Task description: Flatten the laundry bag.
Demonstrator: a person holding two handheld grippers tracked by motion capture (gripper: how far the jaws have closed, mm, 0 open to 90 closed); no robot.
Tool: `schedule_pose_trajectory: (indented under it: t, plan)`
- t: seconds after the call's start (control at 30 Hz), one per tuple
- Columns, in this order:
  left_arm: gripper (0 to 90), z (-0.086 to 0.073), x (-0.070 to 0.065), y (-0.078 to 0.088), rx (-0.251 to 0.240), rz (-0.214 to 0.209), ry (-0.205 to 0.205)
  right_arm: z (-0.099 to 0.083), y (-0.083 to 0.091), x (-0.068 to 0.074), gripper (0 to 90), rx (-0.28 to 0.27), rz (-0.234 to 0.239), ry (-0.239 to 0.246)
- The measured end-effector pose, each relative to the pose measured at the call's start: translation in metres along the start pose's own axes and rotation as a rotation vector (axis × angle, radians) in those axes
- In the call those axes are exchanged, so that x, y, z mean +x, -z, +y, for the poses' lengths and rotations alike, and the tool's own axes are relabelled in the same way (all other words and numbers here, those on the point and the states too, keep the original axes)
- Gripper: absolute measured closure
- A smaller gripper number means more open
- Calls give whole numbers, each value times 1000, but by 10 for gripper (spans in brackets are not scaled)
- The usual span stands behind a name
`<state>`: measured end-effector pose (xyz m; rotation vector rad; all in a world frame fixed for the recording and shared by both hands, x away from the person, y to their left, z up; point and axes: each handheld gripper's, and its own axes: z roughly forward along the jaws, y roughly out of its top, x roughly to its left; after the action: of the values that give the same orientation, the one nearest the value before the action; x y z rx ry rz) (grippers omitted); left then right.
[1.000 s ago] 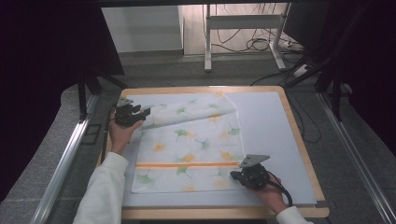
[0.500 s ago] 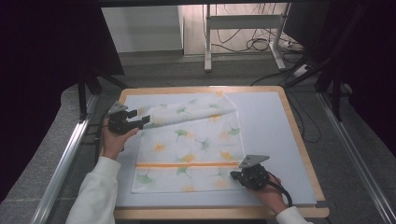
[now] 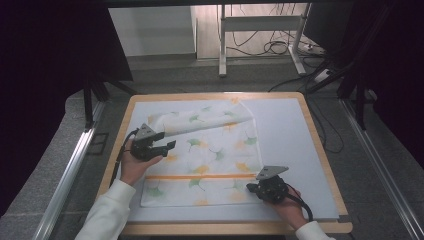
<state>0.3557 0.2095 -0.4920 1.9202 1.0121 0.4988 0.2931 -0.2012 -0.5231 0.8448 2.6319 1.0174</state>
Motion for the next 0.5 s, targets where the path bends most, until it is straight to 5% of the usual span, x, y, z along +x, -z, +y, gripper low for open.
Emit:
schedule_pose_trajectory:
  t: [0.13, 0.33, 0.5]
  plan:
    - [522, -5, -8, -12, 53, -8, -29, 0, 0, 0, 895, -1, -1, 2]
    - [845, -7, -9, -21, 130, -57, -46, 0, 0, 1, 895, -1, -7, 8]
    - [899, -5, -3, -38, 164, -50, -38, 0, 0, 2, 895, 2, -13, 17]
